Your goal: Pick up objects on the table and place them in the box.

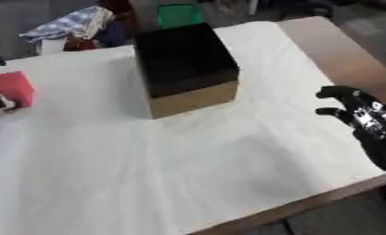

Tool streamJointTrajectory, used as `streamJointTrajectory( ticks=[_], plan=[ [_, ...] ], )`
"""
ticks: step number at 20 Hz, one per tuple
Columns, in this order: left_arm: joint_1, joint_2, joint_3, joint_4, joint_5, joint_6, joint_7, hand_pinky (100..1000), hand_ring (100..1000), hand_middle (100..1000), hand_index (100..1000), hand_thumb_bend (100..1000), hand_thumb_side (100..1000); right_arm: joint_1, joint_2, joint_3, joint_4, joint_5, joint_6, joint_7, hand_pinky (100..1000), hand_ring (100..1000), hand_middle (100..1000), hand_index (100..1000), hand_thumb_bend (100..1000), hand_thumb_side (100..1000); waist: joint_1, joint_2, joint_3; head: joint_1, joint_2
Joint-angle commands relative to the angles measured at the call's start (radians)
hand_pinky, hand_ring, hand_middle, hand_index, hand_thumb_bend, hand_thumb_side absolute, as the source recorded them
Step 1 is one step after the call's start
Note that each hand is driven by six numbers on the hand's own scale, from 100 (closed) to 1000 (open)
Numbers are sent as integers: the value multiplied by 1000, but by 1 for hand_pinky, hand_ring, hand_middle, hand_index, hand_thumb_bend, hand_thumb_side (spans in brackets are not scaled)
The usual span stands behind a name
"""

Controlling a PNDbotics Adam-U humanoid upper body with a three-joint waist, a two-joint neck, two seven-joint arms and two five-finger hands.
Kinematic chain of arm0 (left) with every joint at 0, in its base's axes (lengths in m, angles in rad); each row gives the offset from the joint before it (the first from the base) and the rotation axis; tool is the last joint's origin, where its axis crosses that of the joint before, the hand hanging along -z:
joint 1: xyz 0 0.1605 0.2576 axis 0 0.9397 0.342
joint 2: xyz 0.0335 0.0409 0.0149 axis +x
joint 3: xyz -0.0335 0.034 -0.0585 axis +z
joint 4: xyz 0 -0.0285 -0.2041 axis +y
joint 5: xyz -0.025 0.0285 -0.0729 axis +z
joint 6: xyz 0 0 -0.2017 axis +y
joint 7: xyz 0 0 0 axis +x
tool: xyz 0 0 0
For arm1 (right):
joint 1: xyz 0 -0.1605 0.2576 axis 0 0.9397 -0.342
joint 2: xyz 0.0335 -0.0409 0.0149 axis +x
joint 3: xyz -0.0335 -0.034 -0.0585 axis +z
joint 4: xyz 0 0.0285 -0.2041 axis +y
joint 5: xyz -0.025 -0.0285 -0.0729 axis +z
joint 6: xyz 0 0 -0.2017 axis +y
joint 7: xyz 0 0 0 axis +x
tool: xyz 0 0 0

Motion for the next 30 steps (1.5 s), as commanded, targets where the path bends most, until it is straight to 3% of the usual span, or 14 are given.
streamJointTrajectory(
  ticks=[1,7,11,13,17,19,30],
  plan=[
    [-25,40,9,-2,3,7,9,703,822,685,758,800,100,-13,-9,-9,-22,9,-2,-2,790,1000,753,839,100,747,-2,-10,-4,-2,-15],
    [-24,38,11,17,9,4,-29,706,837,708,766,801,100,-17,-7,-7,-23,10,-4,0,790,1000,753,839,100,750,-6,4,-16,0,-24],
    [-23,37,11,22,6,-1,-48,689,794,649,746,803,100,-19,-6,-7,-23,10,-5,0,790,1000,753,838,100,749,-11,8,-18,1,-24],
    [-22,36,10,23,2,-2,-55,669,755,586,722,802,100,-20,-5,-6,-23,9,-5,0,790,1000,753,838,100,748,-12,8,-17,2,-24],
    [-21,36,9,18,-13,2,-63,582,528,408,528,778,100,-20,-4,-6,-22,8,-5,1,790,1000,752,838,100,750,-15,2,-11,1,-22],
    [-20,36,11,9,-18,9,-47,556,467,348,456,796,100,-19,-4,-6,-21,7,-5,2,790,1000,752,838,100,743,-16,-3,-7,0,-20],
    [-19,44,2,-48,37,6,3,494,352,267,359,810,100,-6,-9,-9,-16,-2,-3,4,790,1000,752,838,100,729,-14,-51,16,0,-3]
  ],
)
